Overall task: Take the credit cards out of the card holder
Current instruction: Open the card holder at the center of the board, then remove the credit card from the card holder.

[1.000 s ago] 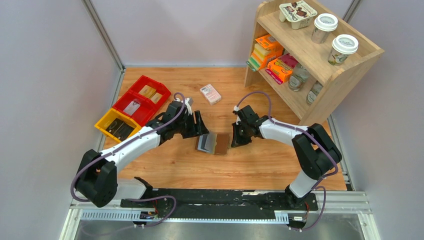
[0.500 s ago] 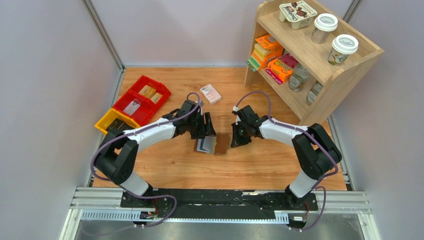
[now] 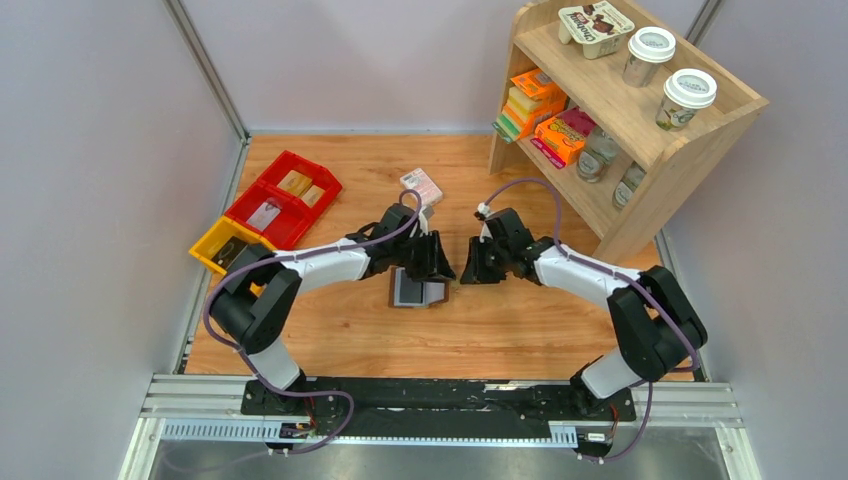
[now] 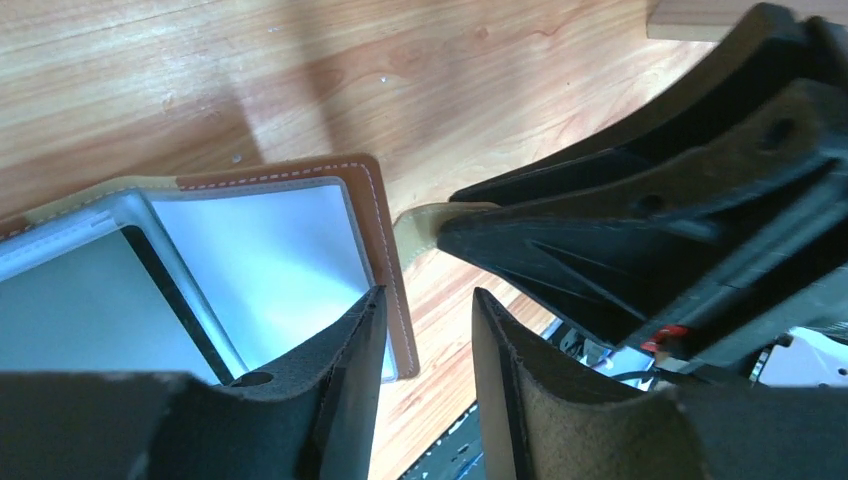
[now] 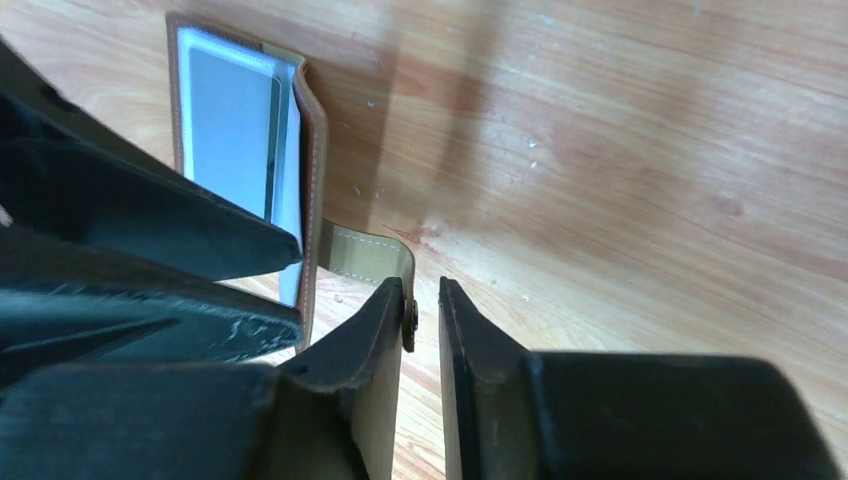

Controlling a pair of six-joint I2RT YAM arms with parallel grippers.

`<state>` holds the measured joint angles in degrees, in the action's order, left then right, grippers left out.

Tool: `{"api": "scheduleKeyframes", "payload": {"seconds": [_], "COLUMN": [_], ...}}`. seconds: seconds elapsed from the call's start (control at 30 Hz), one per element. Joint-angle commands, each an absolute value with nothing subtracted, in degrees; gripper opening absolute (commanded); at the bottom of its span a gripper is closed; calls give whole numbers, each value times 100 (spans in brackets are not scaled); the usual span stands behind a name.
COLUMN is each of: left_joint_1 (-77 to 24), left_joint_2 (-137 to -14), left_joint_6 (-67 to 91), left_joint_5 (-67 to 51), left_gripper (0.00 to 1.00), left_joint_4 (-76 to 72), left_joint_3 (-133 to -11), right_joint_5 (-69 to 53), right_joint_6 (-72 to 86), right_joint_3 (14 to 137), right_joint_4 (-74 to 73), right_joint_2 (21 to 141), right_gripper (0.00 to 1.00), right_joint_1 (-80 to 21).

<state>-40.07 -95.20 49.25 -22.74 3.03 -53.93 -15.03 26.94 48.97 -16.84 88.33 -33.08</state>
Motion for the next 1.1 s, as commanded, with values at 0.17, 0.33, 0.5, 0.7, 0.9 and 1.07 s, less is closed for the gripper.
{"api": "scheduleKeyframes", "payload": {"seconds": [0.17,0.33,0.5,0.7,0.9,1.07], "left_joint_1": [-4043,-4043,-4034,-4034,-3999,-3867], "left_joint_2": [-10098,-10476,-10424,-10310,-10152,-9932], "left_joint_6": [4869,4729,4650,4649,4746,4904], "left_joint_5": [-2417,-2391,-2250,-2153,-1926,-1855], "left_gripper": [42,41,40,40,38,39], "left_joint_4": [-26,148,193,193,202,35], "left_joint_3": [-5528,-5721,-5739,-5713,-5599,-5414], "right_joint_5": [-1151,-1748,-2346,-2829,-2918,-2821], "right_joint_6": [3252,3383,3638,4086,4456,4439], "right_joint_3": [4360,4052,3815,3542,3323,3138], "right_joint_4": [-853,-151,561,1387,1977,2074], "right_joint_2": [7876,7638,7839,8515,9070,9228], "right_gripper": [36,31,7,0,0,0], "right_joint_1": [-3094,-3094,-3094,-3094,-3094,-3102]}}
